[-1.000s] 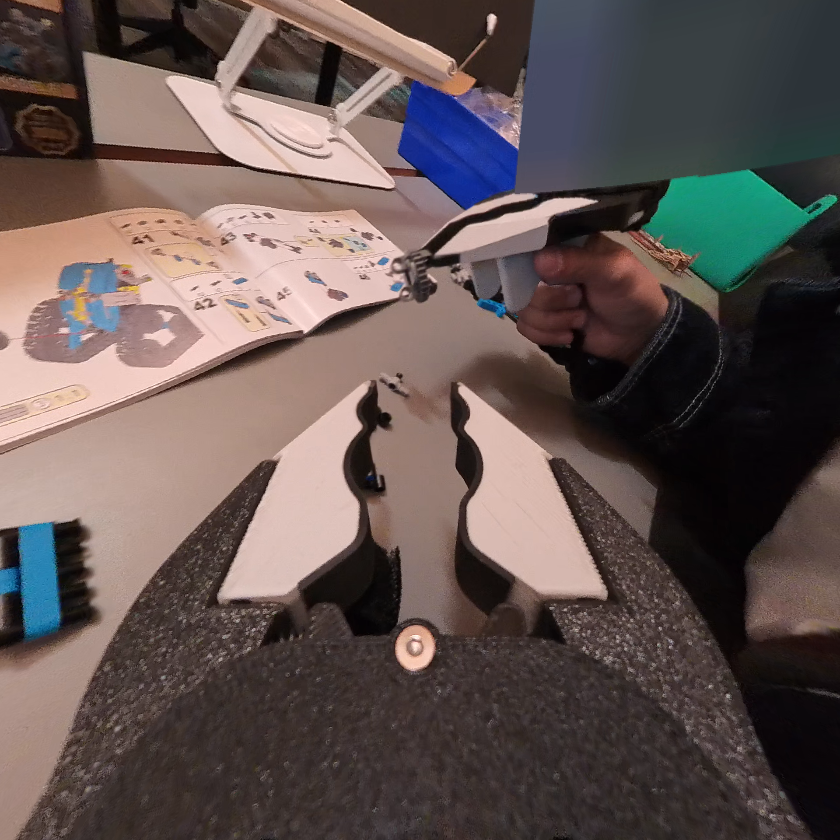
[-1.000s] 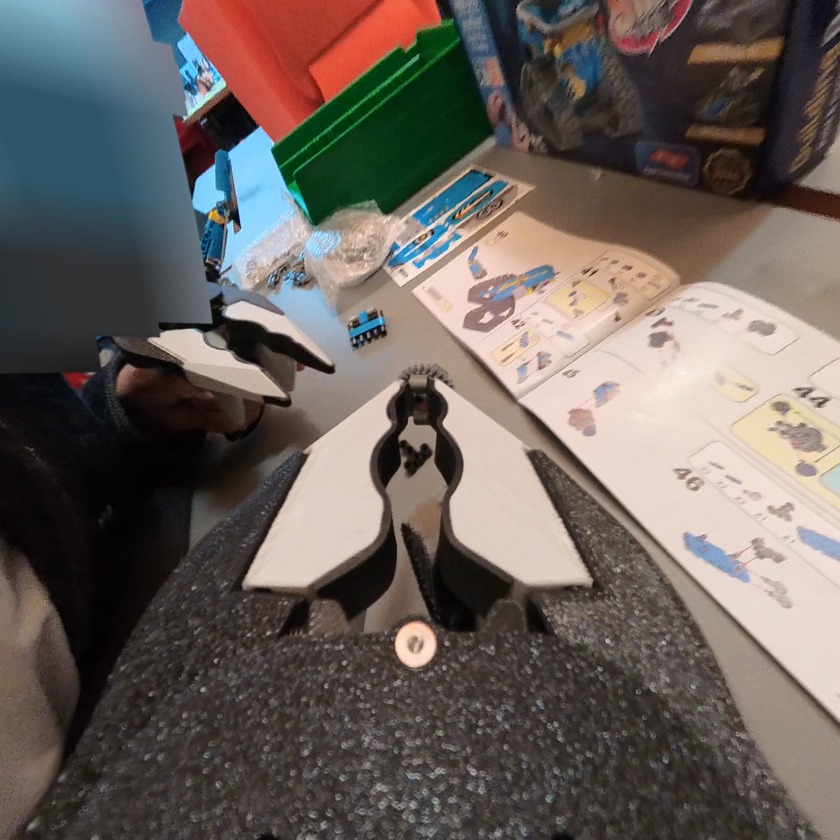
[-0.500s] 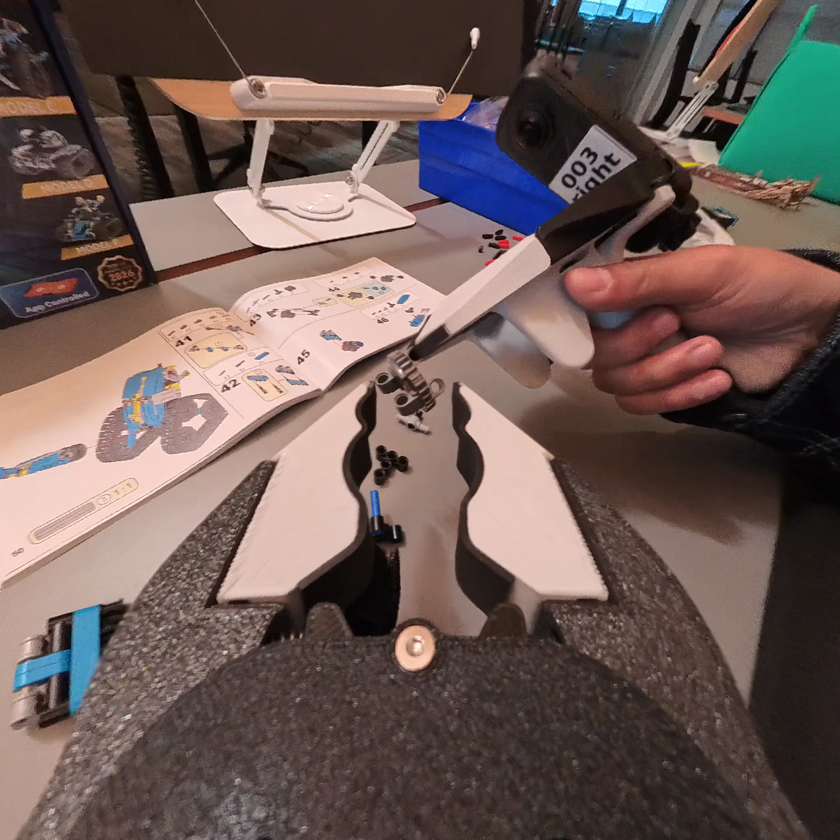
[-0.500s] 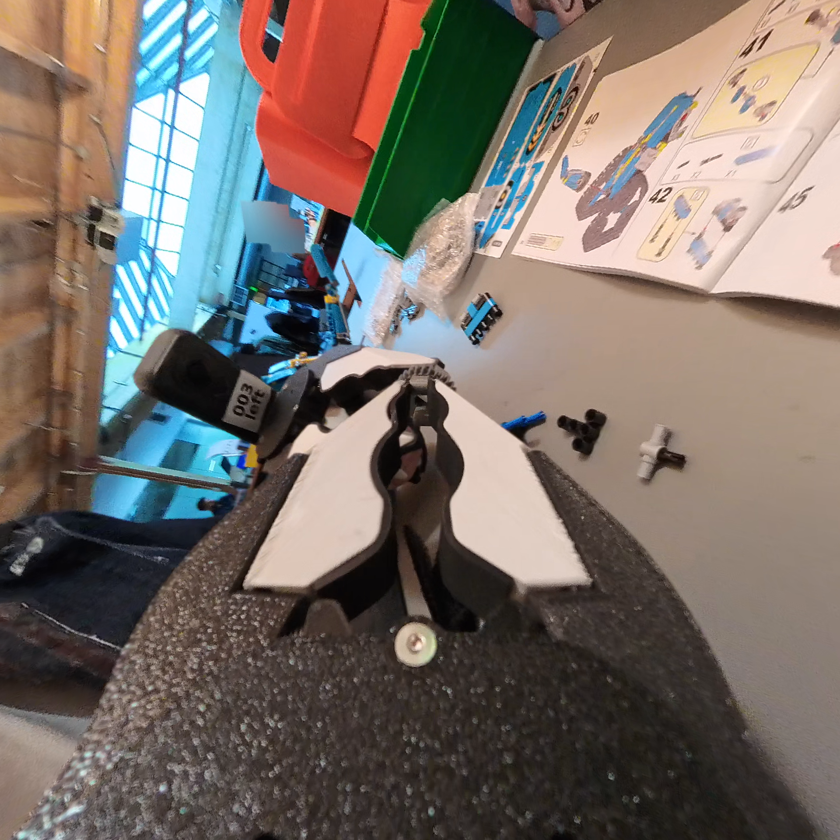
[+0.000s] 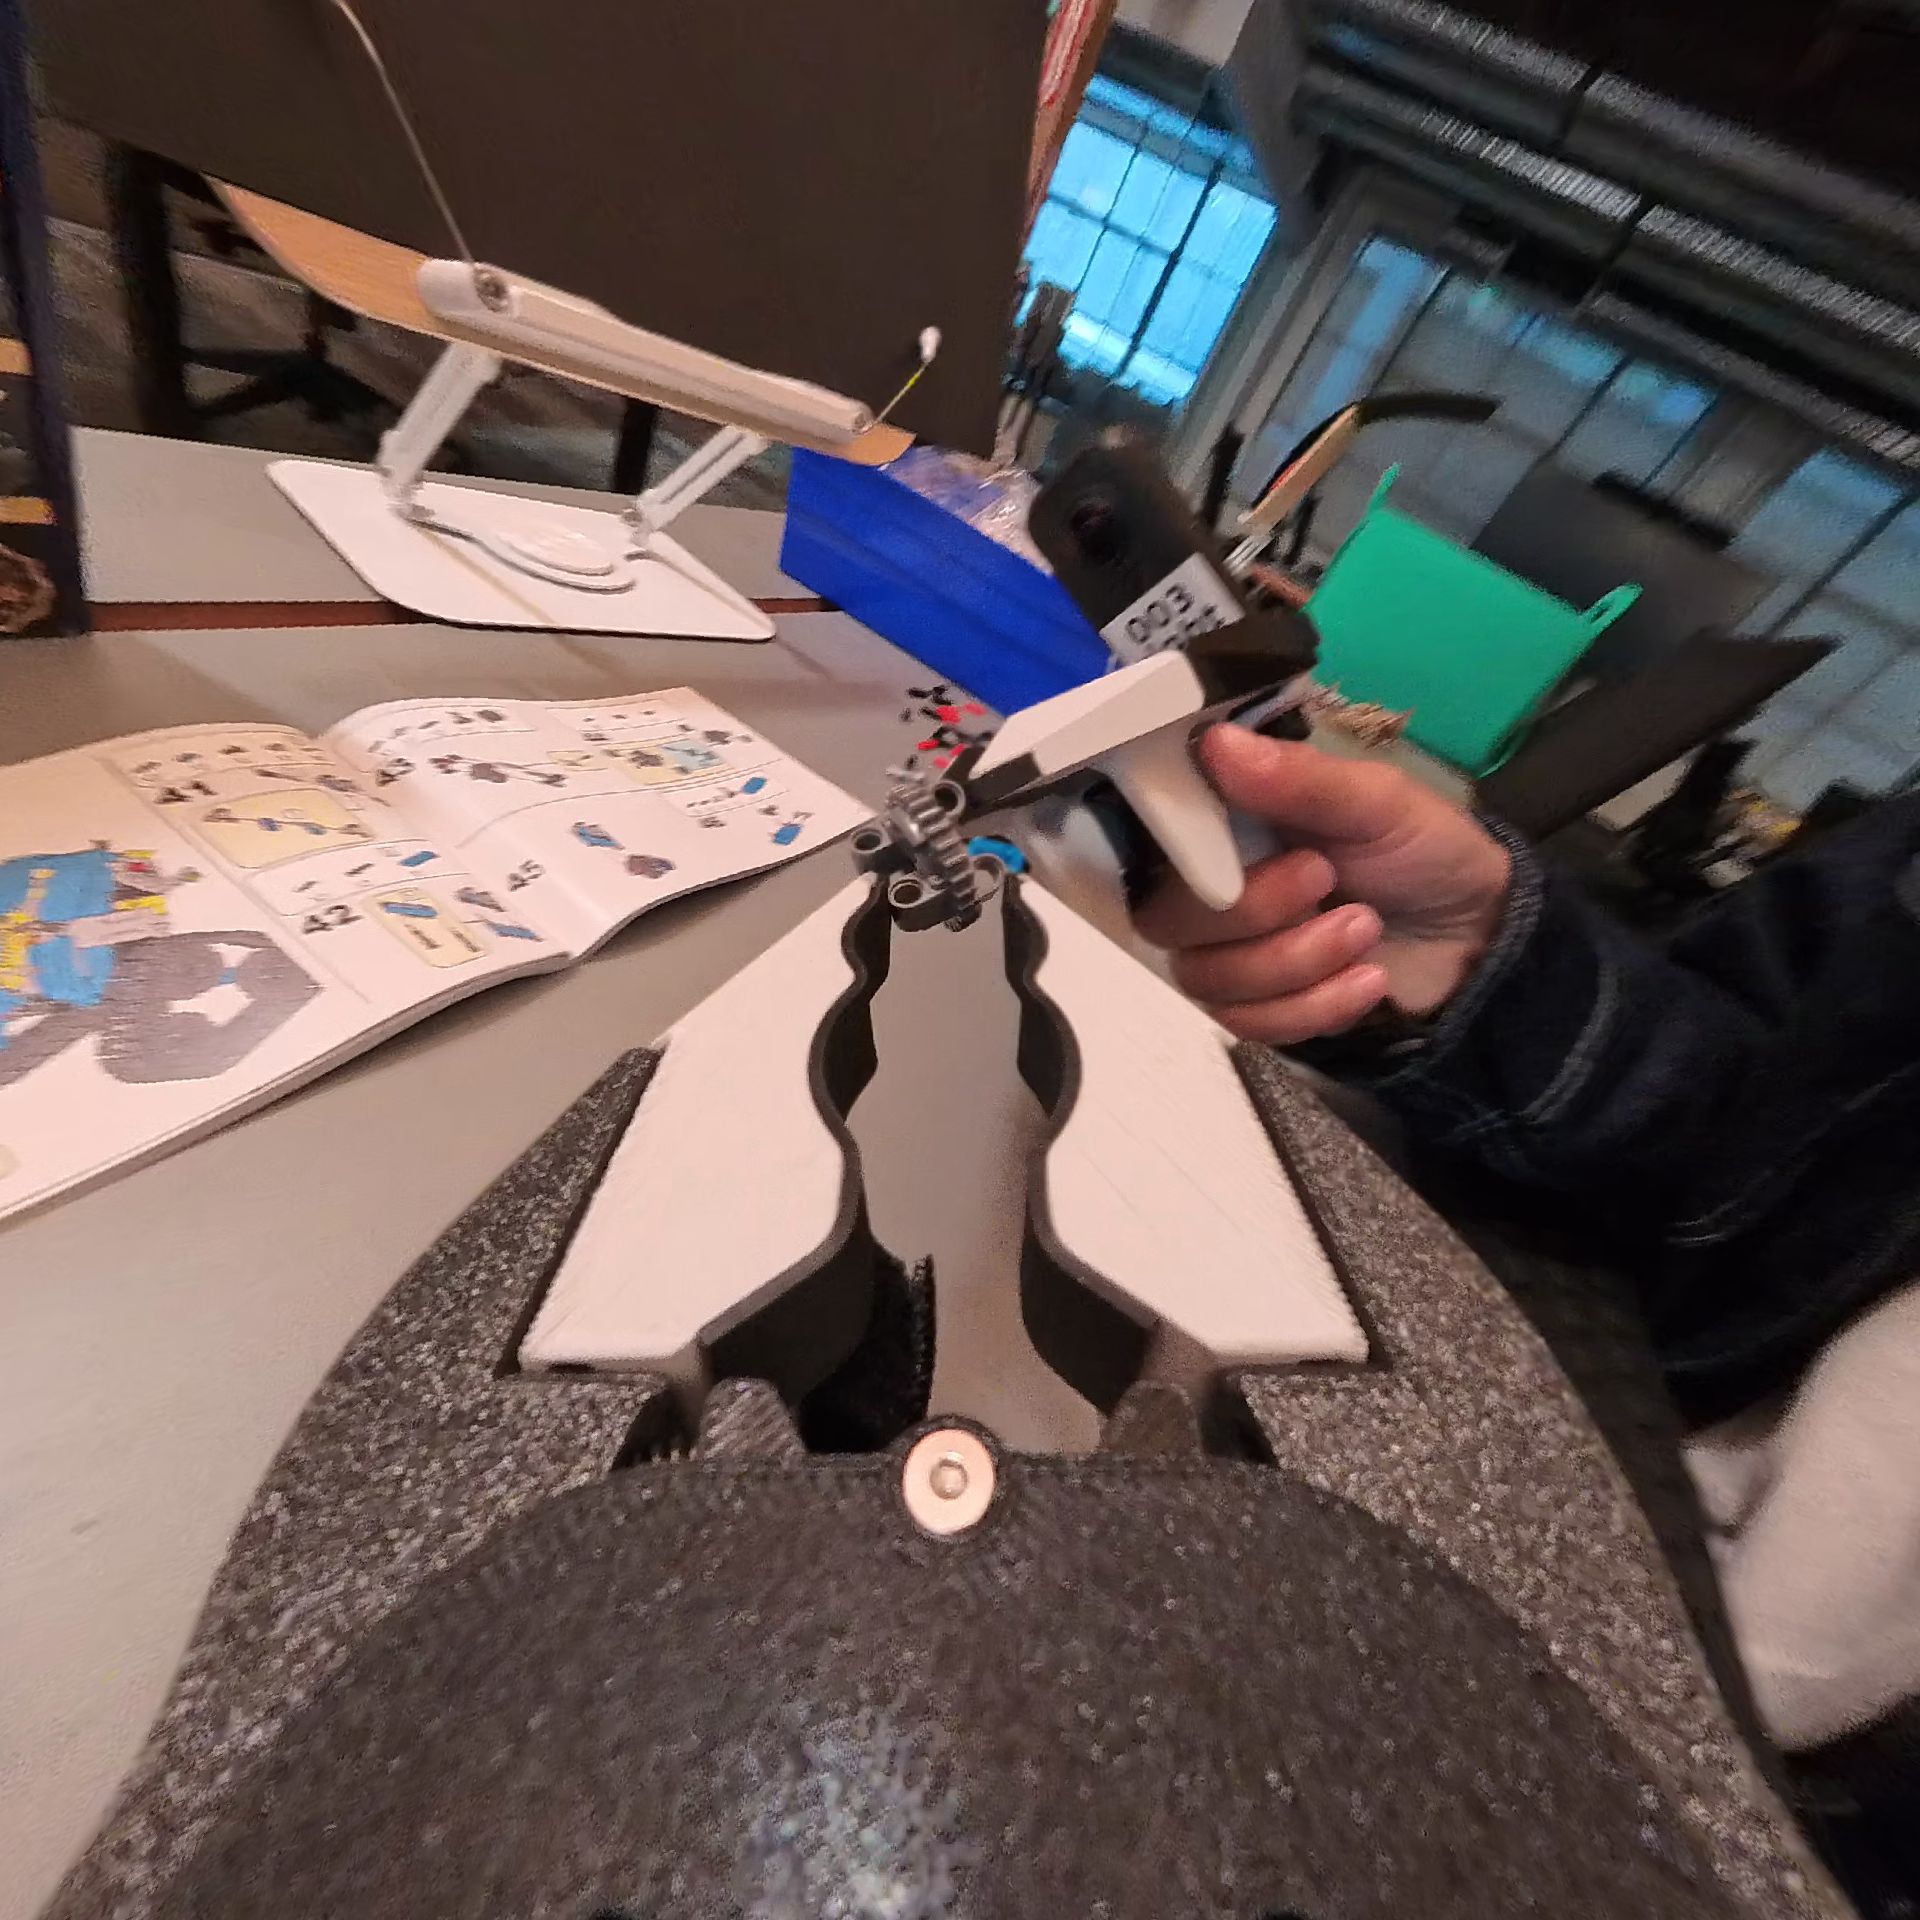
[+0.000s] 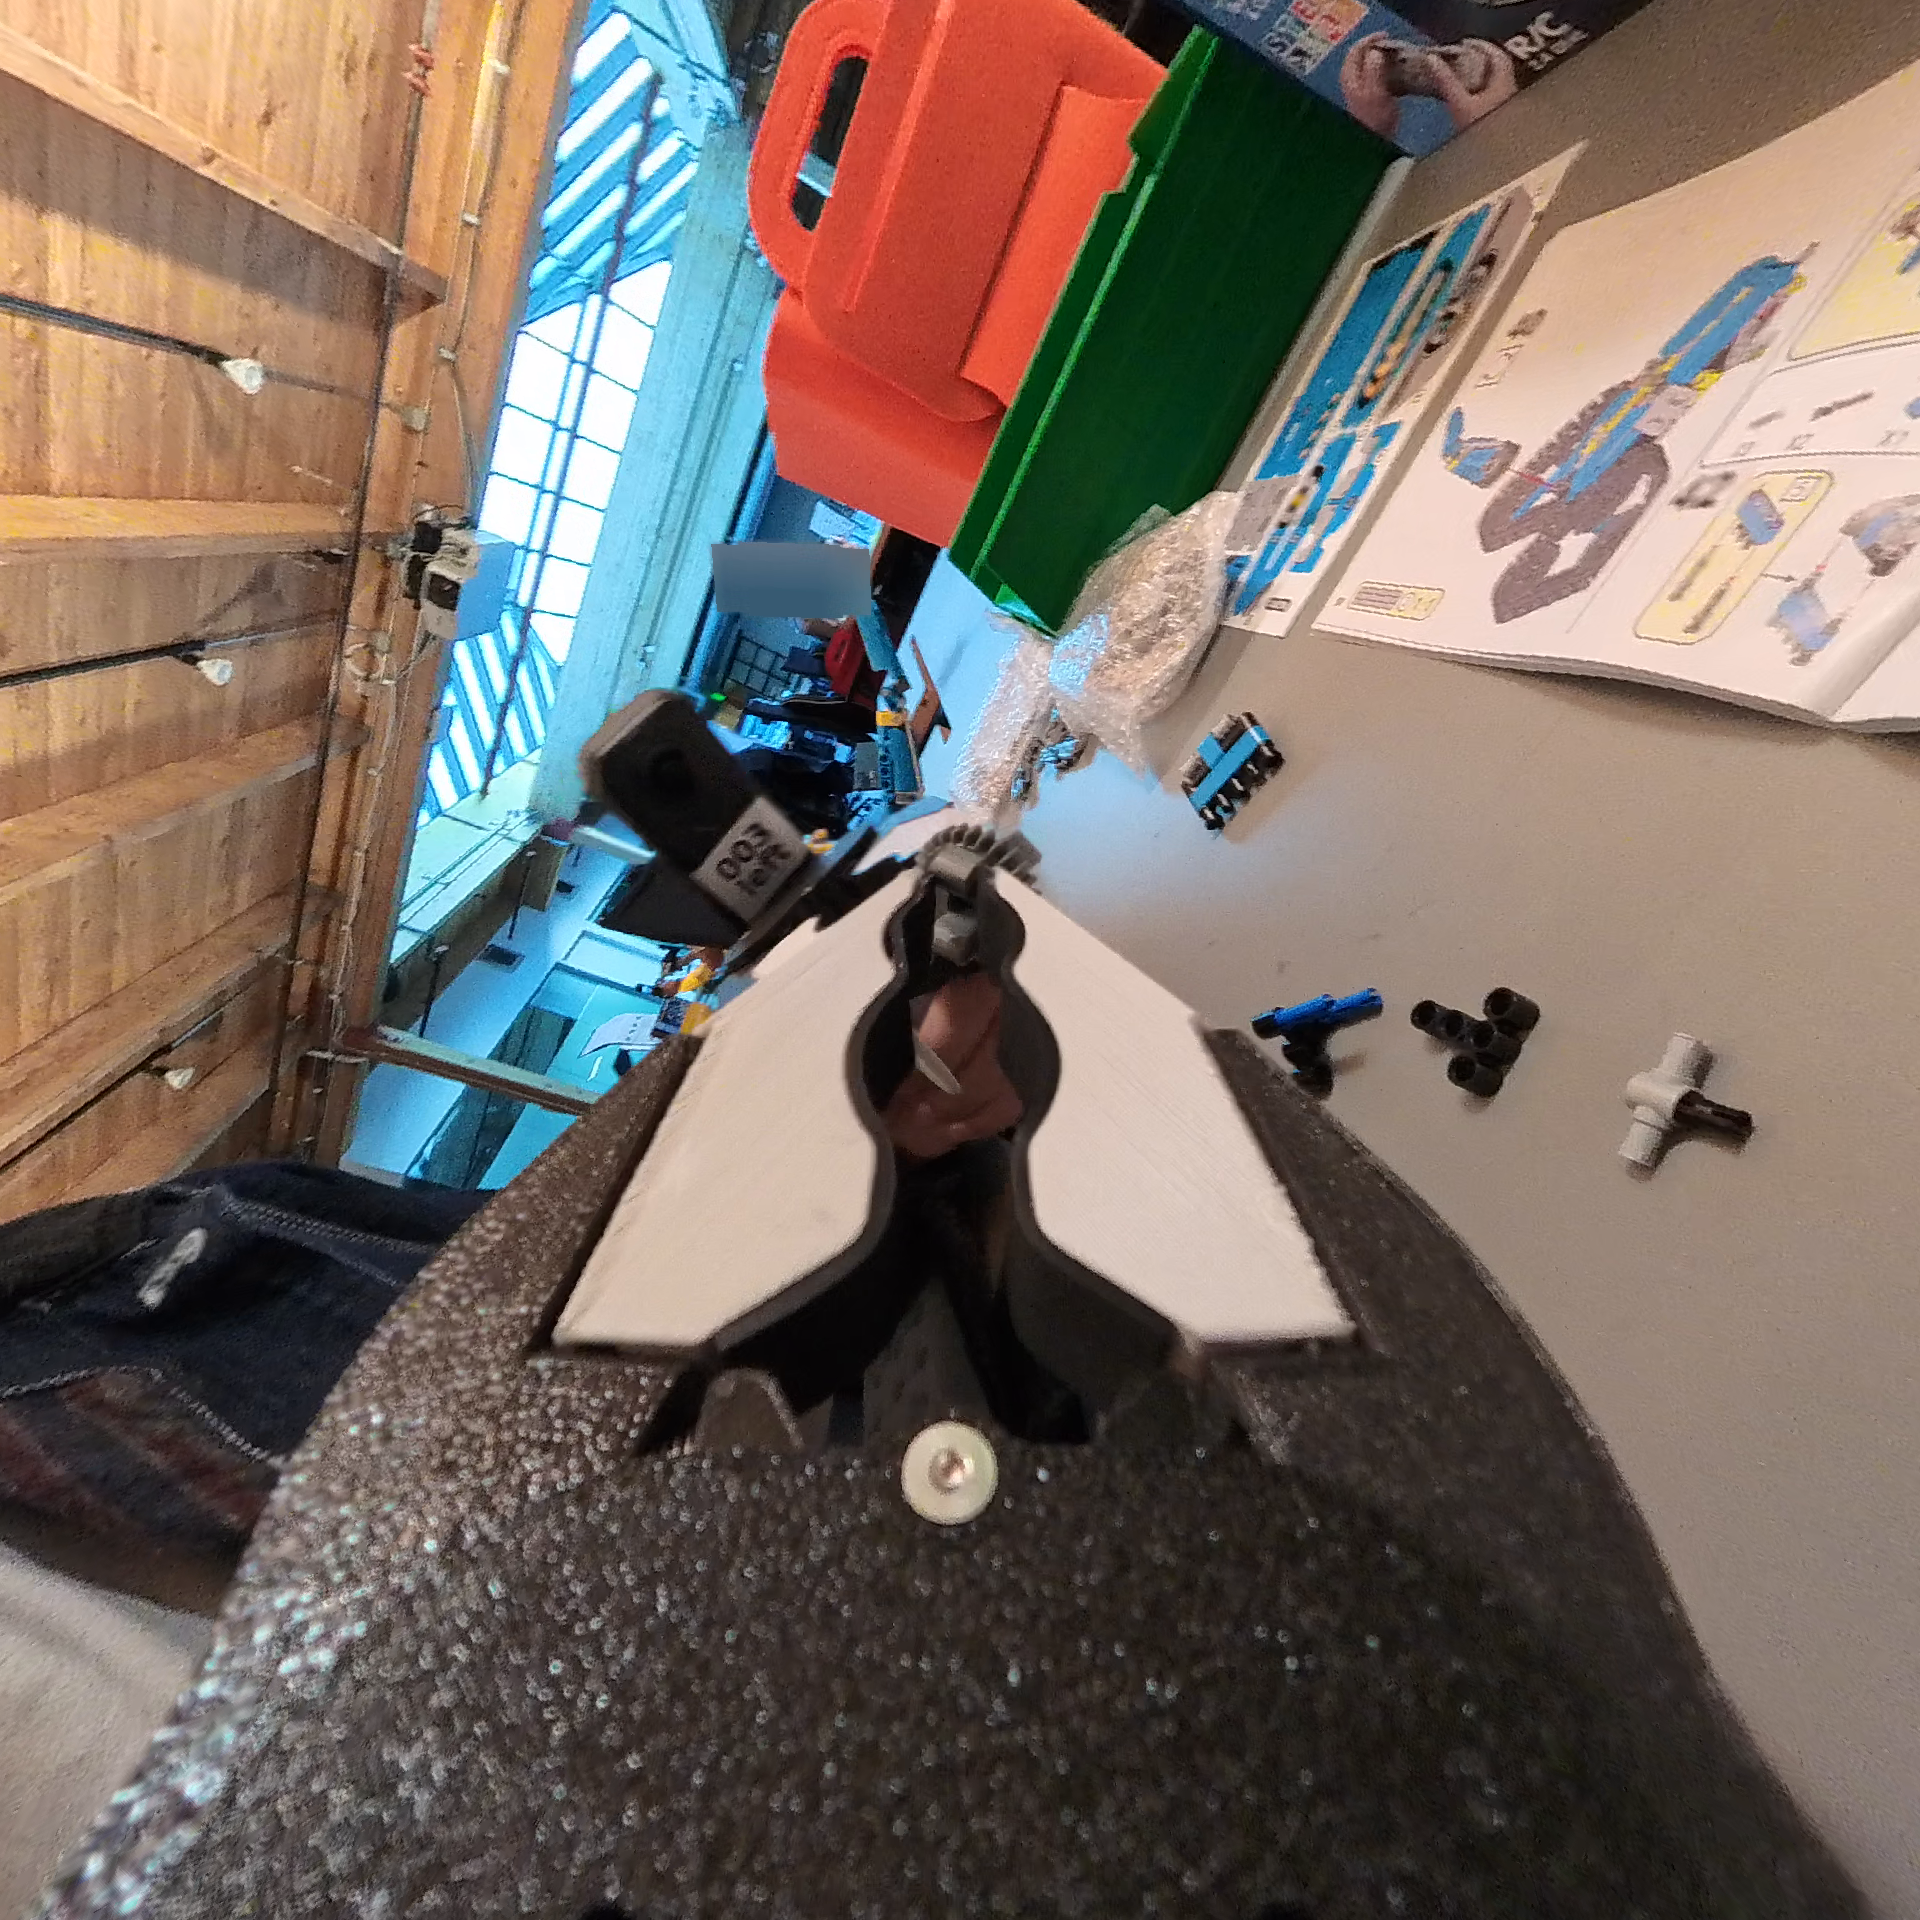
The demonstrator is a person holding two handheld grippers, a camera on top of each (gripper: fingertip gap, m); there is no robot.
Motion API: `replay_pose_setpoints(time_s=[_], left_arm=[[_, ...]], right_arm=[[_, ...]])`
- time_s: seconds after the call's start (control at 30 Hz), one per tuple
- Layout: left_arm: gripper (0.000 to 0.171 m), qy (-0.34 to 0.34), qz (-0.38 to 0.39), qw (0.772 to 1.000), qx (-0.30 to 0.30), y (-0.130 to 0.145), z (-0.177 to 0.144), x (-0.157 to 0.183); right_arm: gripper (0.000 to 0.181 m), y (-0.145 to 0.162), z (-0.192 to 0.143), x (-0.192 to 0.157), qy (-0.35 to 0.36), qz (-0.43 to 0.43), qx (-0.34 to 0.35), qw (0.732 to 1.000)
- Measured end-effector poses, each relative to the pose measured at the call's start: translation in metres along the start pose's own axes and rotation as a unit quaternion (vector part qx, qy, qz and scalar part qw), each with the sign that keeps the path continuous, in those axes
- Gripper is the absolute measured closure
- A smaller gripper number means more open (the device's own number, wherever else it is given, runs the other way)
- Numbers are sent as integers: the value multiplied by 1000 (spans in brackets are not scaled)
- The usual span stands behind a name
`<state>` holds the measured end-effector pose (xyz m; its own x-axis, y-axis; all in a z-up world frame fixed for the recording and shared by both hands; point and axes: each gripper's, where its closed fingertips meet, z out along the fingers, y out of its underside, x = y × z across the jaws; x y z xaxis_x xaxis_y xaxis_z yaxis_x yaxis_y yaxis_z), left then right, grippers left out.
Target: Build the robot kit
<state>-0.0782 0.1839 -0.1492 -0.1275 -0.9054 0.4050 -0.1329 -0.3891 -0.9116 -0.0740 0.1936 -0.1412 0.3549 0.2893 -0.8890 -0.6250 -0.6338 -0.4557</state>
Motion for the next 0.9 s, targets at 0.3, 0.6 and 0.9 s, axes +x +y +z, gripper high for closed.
replay_pose_setpoints(time_s=[0.3, 0.6, 0.9], left_arm=[[151, 174, -176, 965, 88, -31, -19, 24], [151, 230, -252, 935, 99, -35, -22, 32], [151, 250, -307, 915, 82, -24, -12, 37]], right_arm=[[153, -8, -18, -31, -39, -270, -11, 962], [136, 7, -8, -43, 13, -554, 40, 832], [149, 13, -1, -38, 55, -596, 53, 799]])
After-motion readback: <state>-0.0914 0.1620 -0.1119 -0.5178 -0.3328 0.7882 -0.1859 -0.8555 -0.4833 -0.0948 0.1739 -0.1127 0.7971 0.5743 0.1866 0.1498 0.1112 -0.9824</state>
